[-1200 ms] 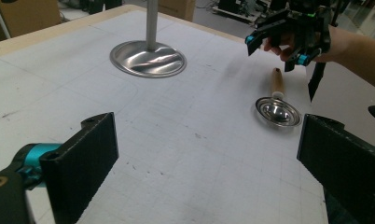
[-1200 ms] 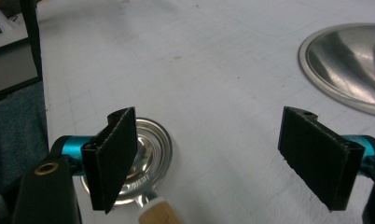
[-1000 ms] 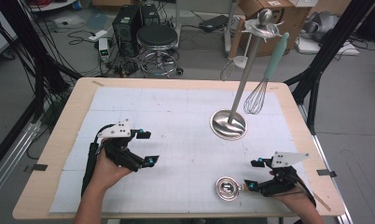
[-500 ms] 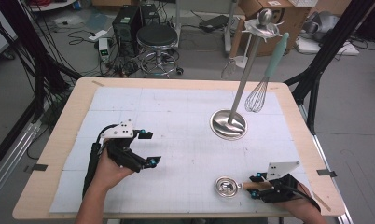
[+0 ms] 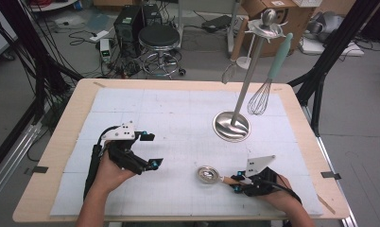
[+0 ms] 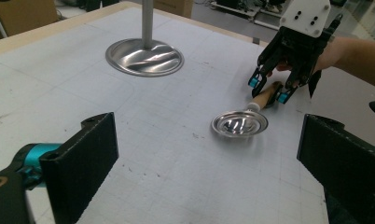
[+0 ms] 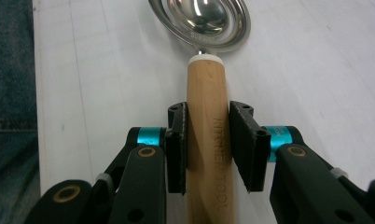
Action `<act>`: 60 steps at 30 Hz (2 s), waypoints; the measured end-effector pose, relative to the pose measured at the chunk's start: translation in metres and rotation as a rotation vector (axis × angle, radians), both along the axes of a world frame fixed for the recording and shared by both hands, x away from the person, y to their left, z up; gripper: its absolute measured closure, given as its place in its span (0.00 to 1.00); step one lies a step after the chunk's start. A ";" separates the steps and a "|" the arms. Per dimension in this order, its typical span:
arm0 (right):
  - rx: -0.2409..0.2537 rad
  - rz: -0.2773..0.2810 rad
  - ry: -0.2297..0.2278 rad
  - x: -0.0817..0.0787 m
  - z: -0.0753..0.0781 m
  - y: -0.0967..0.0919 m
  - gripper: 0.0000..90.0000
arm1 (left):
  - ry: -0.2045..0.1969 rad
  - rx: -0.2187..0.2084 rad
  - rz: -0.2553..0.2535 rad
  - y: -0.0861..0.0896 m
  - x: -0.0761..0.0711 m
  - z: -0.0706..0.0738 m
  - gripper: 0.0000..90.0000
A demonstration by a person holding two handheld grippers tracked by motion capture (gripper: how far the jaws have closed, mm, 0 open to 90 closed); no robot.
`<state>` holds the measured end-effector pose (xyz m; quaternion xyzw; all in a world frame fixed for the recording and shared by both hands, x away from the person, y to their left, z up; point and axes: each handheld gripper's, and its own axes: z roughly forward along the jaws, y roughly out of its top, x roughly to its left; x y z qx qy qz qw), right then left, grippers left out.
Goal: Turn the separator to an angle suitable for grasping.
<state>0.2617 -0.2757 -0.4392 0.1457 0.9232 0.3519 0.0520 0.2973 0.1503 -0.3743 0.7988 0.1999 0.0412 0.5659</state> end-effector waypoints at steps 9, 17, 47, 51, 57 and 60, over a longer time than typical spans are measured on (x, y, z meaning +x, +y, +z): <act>0.034 0.013 0.015 0.011 -0.003 0.036 0.74 | 0.005 0.003 -0.005 -0.001 -0.001 0.000 0.07; 0.025 -0.032 0.033 0.002 -0.002 0.018 0.60 | 0.005 0.009 -0.004 -0.002 0.000 -0.002 0.06; 0.039 0.104 -0.013 0.011 -0.004 0.080 0.73 | 0.005 0.005 -0.019 -0.005 -0.001 -0.001 0.06; 0.032 0.118 -0.017 0.010 -0.003 0.091 0.73 | 0.007 0.006 -0.017 -0.005 -0.001 -0.001 0.06; 0.016 0.091 -0.018 0.008 -0.002 0.083 0.63 | 0.008 0.005 -0.014 -0.003 -0.002 -0.002 0.06; 0.004 0.068 -0.020 0.008 -0.001 0.075 0.61 | 0.006 0.006 -0.016 -0.003 -0.002 -0.002 0.07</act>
